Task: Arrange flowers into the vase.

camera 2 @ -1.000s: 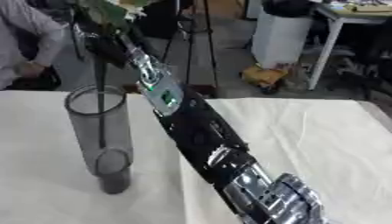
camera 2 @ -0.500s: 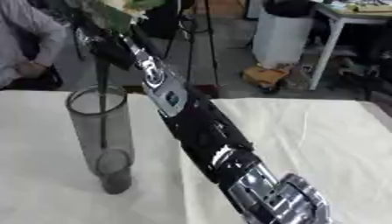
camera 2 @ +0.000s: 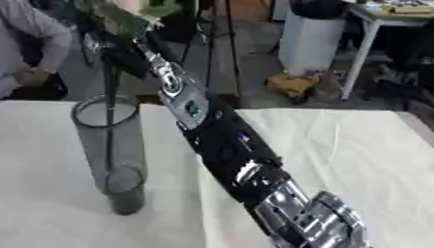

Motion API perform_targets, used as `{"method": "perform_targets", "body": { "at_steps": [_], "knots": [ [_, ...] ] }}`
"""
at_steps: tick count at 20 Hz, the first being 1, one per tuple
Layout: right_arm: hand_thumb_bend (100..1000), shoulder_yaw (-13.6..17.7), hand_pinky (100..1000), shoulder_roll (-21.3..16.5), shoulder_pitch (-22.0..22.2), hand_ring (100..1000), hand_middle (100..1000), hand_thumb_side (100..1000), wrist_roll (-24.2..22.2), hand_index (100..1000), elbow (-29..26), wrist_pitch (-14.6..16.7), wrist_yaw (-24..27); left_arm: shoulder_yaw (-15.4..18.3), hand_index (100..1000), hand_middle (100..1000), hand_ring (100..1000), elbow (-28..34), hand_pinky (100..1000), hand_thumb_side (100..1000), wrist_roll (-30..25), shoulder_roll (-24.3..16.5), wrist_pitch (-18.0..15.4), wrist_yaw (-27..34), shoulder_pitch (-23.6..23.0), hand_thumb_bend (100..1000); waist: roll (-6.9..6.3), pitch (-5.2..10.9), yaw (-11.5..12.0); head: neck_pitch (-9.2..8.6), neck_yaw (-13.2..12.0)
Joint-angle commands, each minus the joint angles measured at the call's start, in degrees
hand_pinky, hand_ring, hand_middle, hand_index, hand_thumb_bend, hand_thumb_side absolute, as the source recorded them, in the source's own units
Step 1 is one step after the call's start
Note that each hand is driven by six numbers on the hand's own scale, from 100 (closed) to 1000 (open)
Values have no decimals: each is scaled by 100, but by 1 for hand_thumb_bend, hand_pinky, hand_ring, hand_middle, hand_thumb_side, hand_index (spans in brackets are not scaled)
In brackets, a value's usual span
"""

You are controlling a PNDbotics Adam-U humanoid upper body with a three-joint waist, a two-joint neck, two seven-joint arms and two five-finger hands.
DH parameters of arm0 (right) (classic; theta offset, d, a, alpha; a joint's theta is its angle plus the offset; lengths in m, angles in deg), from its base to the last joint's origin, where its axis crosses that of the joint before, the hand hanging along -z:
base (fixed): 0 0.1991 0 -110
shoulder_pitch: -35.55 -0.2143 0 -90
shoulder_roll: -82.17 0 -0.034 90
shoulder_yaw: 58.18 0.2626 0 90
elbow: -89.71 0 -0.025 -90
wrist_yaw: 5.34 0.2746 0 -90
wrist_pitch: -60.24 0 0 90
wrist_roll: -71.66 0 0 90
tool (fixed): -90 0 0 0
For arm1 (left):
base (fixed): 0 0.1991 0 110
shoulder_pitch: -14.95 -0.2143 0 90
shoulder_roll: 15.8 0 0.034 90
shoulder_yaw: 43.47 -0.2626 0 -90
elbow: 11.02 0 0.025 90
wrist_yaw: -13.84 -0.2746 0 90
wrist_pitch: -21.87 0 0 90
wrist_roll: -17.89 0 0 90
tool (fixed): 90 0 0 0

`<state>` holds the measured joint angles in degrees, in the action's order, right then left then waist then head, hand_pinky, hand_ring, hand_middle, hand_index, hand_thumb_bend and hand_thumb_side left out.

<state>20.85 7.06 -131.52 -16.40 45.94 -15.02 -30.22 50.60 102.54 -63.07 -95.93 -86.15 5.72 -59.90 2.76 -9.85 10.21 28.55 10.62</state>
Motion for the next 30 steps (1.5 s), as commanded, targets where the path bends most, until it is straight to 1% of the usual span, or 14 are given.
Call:
{"method": "perform_targets", "body": {
  "at_steps": [1, 11, 12, 13, 14, 16, 18, 22, 25, 30],
  "knots": [
    [268, -14, 612, -164, -97, 833, 259, 924, -96, 543, -158, -12, -39, -20, 907, 866, 603, 103, 539, 1000, -16, -48, -7, 15, 74, 100, -44, 109, -11, -56, -27],
    [258, -105, 611, -217, -58, 831, 253, 916, -233, 540, -256, -29, 83, -22, 907, 867, 603, 103, 538, 1000, -25, -44, 4, 18, 65, 100, -45, 107, -24, -60, -39],
    [304, -116, 613, -228, -49, 830, 259, 948, -228, 543, -269, -15, 99, -21, 907, 867, 603, 103, 538, 1000, -24, -44, 4, 18, 66, 100, -46, 105, -22, -64, -44],
    [323, -133, 615, -244, -38, 831, 262, 960, -225, 544, -291, 12, 97, -19, 907, 867, 603, 103, 538, 1000, -23, -44, 3, 18, 67, 100, -48, 103, -22, -70, -50],
    [364, -149, 619, -258, -29, 831, 267, 981, -226, 547, -310, 41, 81, -18, 907, 867, 603, 103, 537, 1000, -22, -44, 3, 18, 68, 100, -49, 102, -23, -72, -56],
    [414, -181, 623, -286, -19, 833, 276, 1000, -242, 551, -337, 98, 5, -18, 907, 867, 603, 103, 537, 1000, -22, -44, 4, 19, 65, 100, -50, 100, -29, -71, -70],
    [452, -202, 627, -307, -13, 837, 286, 1000, -267, 560, -350, 145, -101, -19, 907, 867, 603, 103, 537, 1000, -24, -43, 6, 20, 61, 100, -49, 99, -36, -66, -76],
    [481, -210, 636, -326, 18, 847, 294, 1000, -322, 569, -360, 169, -211, -19, 907, 867, 603, 103, 536, 1000, -27, -42, 15, 21, 56, 100, -53, 96, -48, -67, -88],
    [512, -214, 644, -297, 33, 854, 308, 1000, -373, 592, -350, 172, -260, -17, 907, 868, 603, 103, 536, 1000, -26, -39, 22, 18, 53, 100, -56, 95, -47, -69, -91],
    [520, -174, 654, -224, 48, 866, 323, 1000, -390, 618, -282, 193, -368, -18, 907, 868, 603, 103, 535, 1000, -28, -33, 28, 20, 48, 100, -64, 90, -58, -68, -100]
  ]
}}
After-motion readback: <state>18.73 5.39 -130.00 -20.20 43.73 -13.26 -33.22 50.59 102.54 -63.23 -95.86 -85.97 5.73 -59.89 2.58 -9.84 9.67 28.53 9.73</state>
